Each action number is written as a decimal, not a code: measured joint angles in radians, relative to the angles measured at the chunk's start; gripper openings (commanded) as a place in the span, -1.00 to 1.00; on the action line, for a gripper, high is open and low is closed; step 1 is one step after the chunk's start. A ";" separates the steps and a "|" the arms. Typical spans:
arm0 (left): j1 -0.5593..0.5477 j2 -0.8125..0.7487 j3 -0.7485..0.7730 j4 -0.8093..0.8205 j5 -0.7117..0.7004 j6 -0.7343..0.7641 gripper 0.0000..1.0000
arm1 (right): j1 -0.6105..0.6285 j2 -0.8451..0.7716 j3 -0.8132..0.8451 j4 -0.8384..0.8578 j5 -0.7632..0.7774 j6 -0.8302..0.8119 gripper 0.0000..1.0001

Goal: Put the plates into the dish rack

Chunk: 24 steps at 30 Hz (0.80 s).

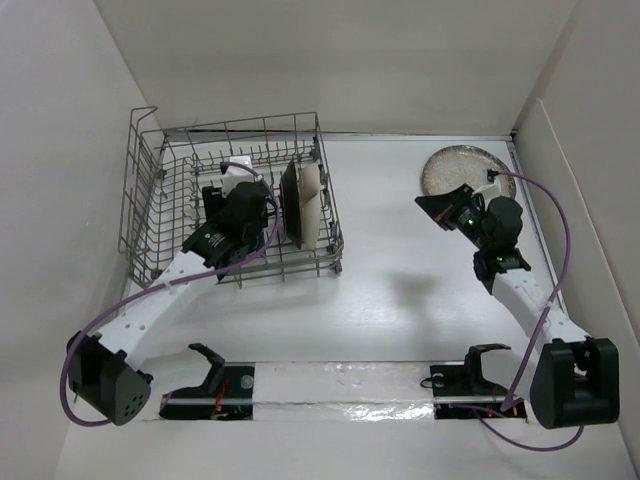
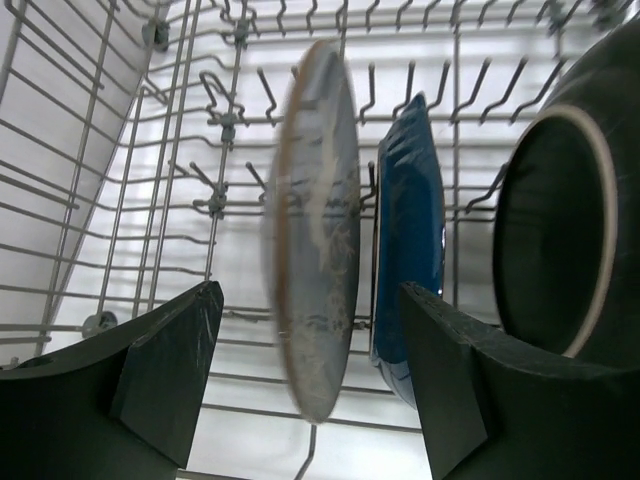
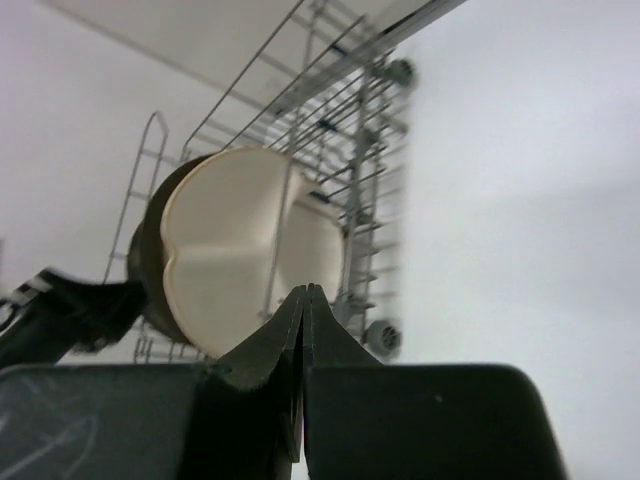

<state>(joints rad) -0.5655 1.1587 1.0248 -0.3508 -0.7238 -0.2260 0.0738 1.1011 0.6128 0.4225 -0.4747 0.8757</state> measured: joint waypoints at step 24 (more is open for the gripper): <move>0.000 -0.418 -0.068 0.161 0.298 0.007 0.24 | -0.310 0.547 0.205 -0.144 0.558 0.116 0.45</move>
<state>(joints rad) -0.5655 0.7406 0.9565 -0.1894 -0.4255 -0.2192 -0.2363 1.6482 0.8177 0.2783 0.0834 0.9913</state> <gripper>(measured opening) 0.627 0.736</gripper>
